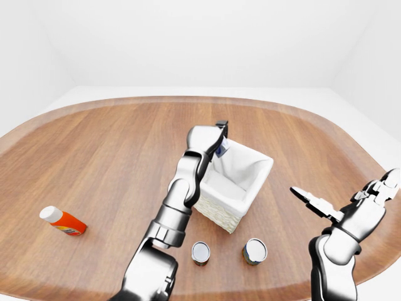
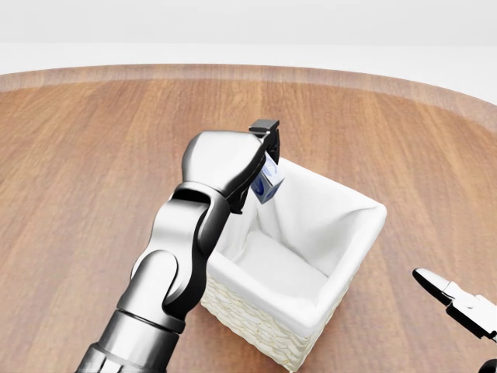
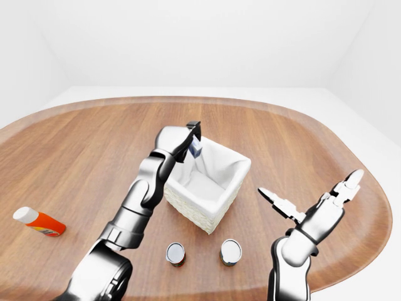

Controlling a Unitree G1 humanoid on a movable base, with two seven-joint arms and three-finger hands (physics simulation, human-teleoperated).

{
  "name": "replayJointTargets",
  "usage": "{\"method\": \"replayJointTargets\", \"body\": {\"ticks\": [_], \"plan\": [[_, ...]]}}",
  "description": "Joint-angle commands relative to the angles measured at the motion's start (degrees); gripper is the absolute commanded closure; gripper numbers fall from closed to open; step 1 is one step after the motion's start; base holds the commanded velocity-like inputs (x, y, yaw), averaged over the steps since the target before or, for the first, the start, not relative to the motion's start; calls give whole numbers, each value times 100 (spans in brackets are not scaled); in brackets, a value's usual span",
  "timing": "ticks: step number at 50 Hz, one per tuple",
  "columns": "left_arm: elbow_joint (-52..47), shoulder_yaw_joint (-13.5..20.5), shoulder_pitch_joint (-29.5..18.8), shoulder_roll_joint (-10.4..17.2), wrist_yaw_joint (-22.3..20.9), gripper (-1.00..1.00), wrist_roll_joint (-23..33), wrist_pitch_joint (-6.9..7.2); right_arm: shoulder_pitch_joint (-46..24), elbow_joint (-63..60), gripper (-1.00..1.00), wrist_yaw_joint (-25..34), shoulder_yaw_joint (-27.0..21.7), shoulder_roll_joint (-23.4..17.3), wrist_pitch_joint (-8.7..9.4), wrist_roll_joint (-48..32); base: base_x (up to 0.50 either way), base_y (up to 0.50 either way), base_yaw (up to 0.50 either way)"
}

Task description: Pick up the alphabet soup and the cream cheese box, and put them in the basket.

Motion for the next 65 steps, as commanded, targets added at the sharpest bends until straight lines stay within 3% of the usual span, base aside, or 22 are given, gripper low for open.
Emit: {"method": "replayJointTargets", "body": {"ticks": [1,13,19,23,30,42,47,53,54,55,65], "plan": [[907,22,-298,-97,555,100,-478,-133,10,-23,-100,0,7,4,2,-10,0,0,0],[1965,59,-780,-127,867,100,-769,-149,14,-8,-100,0,5,8,-24,-12,0,0,0],[2389,56,-925,-166,993,100,-955,-214,11,-29,-100,0,4,10,-1,-10,0,0,0],[2836,96,-1084,-166,1137,100,-1101,-331,24,-63,-100,0,6,14,19,-9,0,0,0],[3075,68,-1161,-210,1193,100,-1188,-338,0,46,-100,0,-1,0,-58,-5,0,0,0],[3311,71,-1329,-238,1225,100,-1290,-324,23,-48,-100,0,-4,12,8,12,0,0,0],[3508,110,-1429,-226,1273,100,-1395,-386,12,-1,-100,0,-5,7,-33,7,0,0,0],[3584,126,-1506,-197,1312,100,-1477,-419,15,-96,-100,0,-12,15,68,22,0,0,0],[3582,118,-1502,-200,1316,93,-1477,-413,13,-94,-100,0,-9,15,68,16,0,0,0],[3588,108,-1495,-208,1337,-100,-1473,-404,14,-76,-100,0,-3,14,46,5,0,0,0],[3609,92,-1471,-202,1395,-100,-1514,-462,15,-16,-100,0,-17,8,-14,18,0,0,0]]}}
